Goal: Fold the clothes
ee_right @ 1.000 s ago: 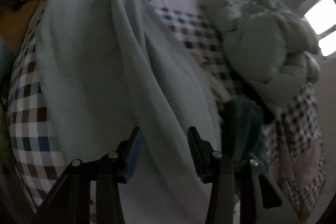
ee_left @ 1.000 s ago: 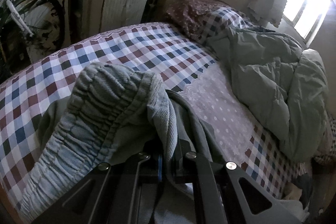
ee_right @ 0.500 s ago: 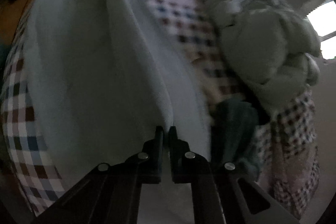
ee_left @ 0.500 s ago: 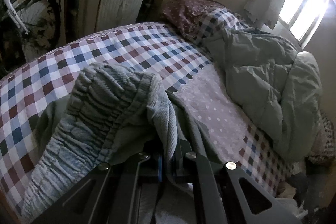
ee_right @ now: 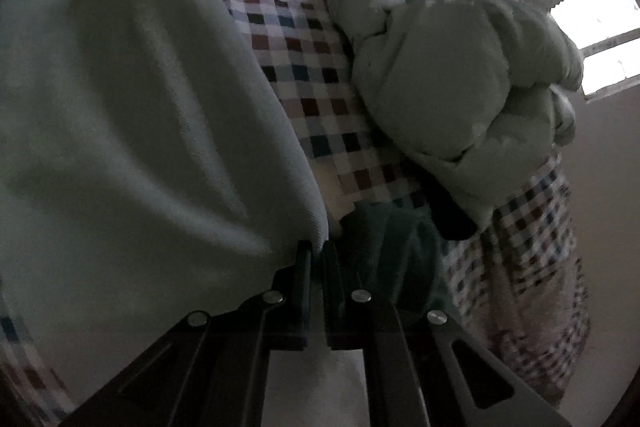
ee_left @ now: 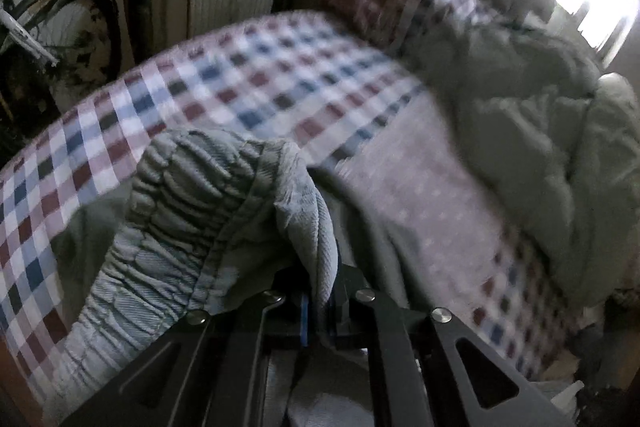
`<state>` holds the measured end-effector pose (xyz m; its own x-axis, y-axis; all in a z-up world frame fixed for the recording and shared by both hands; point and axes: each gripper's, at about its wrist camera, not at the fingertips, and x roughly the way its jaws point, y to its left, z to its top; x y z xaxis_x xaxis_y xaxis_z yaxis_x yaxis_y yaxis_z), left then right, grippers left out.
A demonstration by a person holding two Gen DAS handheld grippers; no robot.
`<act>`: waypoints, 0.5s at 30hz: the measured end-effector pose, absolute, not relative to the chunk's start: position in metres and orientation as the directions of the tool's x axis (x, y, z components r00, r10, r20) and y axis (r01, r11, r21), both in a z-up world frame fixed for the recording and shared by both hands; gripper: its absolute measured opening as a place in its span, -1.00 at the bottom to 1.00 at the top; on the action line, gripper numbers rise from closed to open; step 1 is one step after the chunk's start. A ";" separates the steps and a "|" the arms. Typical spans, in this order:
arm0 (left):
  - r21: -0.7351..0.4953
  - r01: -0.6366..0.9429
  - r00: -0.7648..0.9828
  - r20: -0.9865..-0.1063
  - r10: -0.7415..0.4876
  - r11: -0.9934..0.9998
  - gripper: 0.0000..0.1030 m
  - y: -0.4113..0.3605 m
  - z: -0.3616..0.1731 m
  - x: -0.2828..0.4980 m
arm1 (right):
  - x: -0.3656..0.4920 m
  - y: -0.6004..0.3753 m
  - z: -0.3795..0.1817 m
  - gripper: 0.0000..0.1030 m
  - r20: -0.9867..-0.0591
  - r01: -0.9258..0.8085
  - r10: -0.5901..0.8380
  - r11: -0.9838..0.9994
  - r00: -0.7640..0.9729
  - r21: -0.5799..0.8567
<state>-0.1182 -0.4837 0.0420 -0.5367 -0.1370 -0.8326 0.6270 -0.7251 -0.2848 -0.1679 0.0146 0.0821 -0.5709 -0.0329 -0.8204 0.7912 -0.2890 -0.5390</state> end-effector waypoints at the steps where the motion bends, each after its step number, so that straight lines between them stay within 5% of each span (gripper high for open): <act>1: -0.295 0.626 -0.542 -0.830 -0.130 -0.722 -0.87 -0.484 0.040 -0.118 | -0.171 0.013 0.077 -0.93 -0.823 0.791 -0.028 -0.298 -0.567 -0.534; 4: -0.362 0.607 -0.582 -0.809 -0.086 -0.708 -0.67 -0.489 0.043 -0.112 | -0.177 0.015 0.069 -0.85 -0.829 0.780 -0.026 -0.357 -0.558 -0.514; 5: -0.404 0.588 -0.608 -0.792 -0.054 -0.701 -0.45 -0.492 0.045 -0.108 | -0.176 0.020 0.073 -0.76 -0.818 0.763 -0.033 -0.385 -0.574 -0.520; 7: -0.483 0.533 -0.668 -0.744 0.005 -0.695 0.03 -0.494 0.054 -0.095 | -0.174 0.031 0.082 -0.18 -0.793 0.723 -0.047 -0.445 -0.607 -0.528; 9: -0.521 0.486 -0.712 -0.701 0.026 -0.702 0.46 -0.493 0.065 -0.081 | -0.171 0.055 0.097 -0.02 -0.772 0.675 -0.062 -0.533 -0.633 -0.510; 15: -0.566 0.347 -0.812 -0.580 0.063 -0.748 0.56 -0.477 0.106 -0.033 | -0.137 0.181 0.143 0.16 -0.720 0.440 -0.111 -0.850 -0.685 -0.288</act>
